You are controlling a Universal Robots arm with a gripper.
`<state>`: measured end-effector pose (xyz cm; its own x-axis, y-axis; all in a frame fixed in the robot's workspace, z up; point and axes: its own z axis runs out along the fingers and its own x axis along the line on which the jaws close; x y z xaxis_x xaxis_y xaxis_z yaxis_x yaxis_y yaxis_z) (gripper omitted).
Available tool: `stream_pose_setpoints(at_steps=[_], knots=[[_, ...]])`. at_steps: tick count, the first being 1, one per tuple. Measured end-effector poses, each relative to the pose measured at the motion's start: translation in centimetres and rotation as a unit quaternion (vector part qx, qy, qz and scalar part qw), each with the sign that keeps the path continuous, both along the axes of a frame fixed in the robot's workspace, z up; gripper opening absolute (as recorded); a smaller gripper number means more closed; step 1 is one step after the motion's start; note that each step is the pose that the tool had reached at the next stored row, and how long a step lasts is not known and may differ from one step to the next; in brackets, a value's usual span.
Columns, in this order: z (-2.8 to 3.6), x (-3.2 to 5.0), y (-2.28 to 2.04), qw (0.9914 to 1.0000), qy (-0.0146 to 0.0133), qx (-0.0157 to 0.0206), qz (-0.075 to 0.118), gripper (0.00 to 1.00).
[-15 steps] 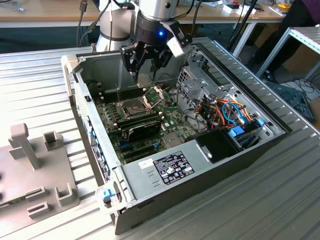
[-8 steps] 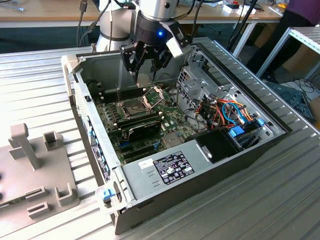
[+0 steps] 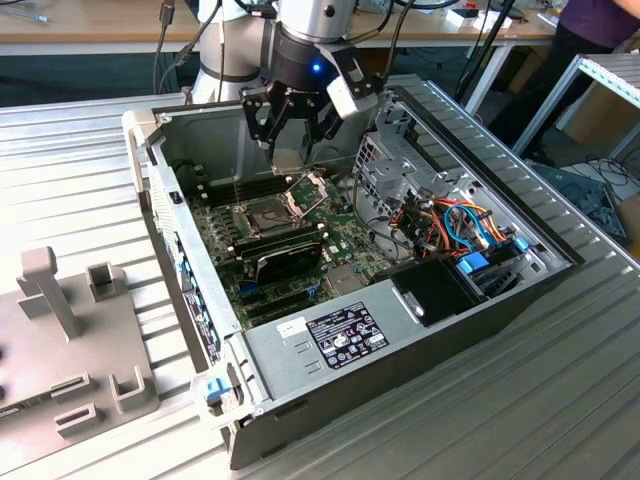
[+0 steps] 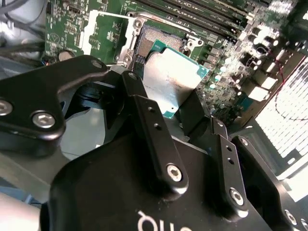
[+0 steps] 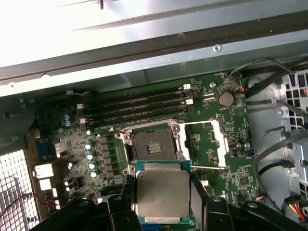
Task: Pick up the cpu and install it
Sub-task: 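Place the cpu into insertion slot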
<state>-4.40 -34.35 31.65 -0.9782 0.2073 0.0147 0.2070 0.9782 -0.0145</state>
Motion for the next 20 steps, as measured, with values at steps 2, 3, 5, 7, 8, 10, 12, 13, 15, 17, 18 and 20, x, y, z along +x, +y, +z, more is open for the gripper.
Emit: stream_pose_setpoints(at_steps=[2, 3, 5, 7, 8, 10, 12, 13, 15, 17, 18, 20], knots=[[-0.01, 0.00, 0.00, 0.99991, 0.0000, -0.0006, -0.013, 0.55], [-0.01, 0.00, 0.00, 0.99984, 0.0000, -0.0007, -0.018, 0.55], [-0.02, 0.00, 0.00, 0.99965, 0.0000, -0.0011, -0.026, 0.55], [-0.01, 0.00, 0.00, 0.99940, 0.0000, -0.0014, -0.035, 0.55], [-0.02, 0.00, 0.00, 0.99936, 0.0000, -0.0013, -0.036, 0.55], [-0.02, 0.00, 0.00, 0.99934, 0.0000, -0.0013, -0.036, 0.55], [-0.02, 0.00, 0.00, 0.99932, 0.0000, -0.0013, -0.037, 0.55], [-0.02, 0.00, 0.00, 0.99932, 0.0000, -0.0013, -0.037, 0.55], [-0.02, 0.00, 0.00, 0.99931, 0.0000, -0.0013, -0.037, 0.55], [-0.02, 0.00, 0.00, 0.99931, 0.0000, -0.0013, -0.037, 0.55], [-0.02, 0.00, 0.00, 0.99931, 0.0000, -0.0013, -0.037, 0.55], [-0.02, 0.00, 0.00, 0.99930, 0.0000, -0.0013, -0.037, 0.55]])
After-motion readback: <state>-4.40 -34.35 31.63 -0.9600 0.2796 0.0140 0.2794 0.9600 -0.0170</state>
